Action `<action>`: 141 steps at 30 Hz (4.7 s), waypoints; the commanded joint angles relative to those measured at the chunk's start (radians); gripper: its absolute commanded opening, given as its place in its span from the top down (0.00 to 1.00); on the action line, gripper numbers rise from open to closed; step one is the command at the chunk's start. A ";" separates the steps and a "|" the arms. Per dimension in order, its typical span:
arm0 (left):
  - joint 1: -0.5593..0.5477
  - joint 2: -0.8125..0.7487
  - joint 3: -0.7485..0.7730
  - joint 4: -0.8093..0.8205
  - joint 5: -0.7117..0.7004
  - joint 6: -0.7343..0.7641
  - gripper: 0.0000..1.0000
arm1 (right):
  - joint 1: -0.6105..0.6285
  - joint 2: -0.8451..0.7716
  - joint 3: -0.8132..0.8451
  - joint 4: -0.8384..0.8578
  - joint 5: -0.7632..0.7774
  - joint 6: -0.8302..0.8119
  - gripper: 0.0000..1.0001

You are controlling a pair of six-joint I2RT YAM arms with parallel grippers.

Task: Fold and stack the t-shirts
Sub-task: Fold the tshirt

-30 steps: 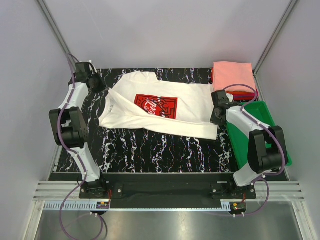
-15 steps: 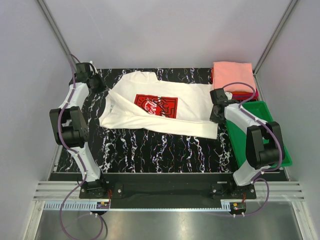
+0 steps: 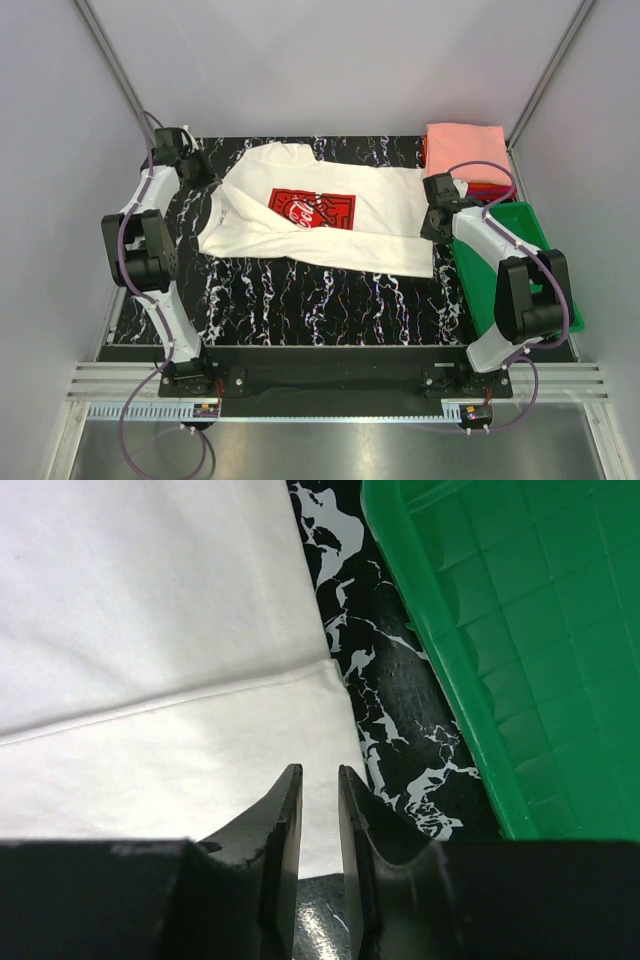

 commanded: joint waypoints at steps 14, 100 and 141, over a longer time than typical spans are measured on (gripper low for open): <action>-0.012 0.175 0.293 0.032 0.177 -0.109 0.80 | -0.003 -0.061 -0.007 0.016 -0.115 0.047 0.72; -0.175 -0.057 -0.399 0.264 0.053 -0.137 0.54 | 0.244 -0.266 -0.279 0.127 -0.259 0.153 0.71; -0.259 0.095 -0.161 0.265 0.094 -0.176 0.98 | 0.244 -0.283 -0.283 0.118 -0.247 0.138 0.70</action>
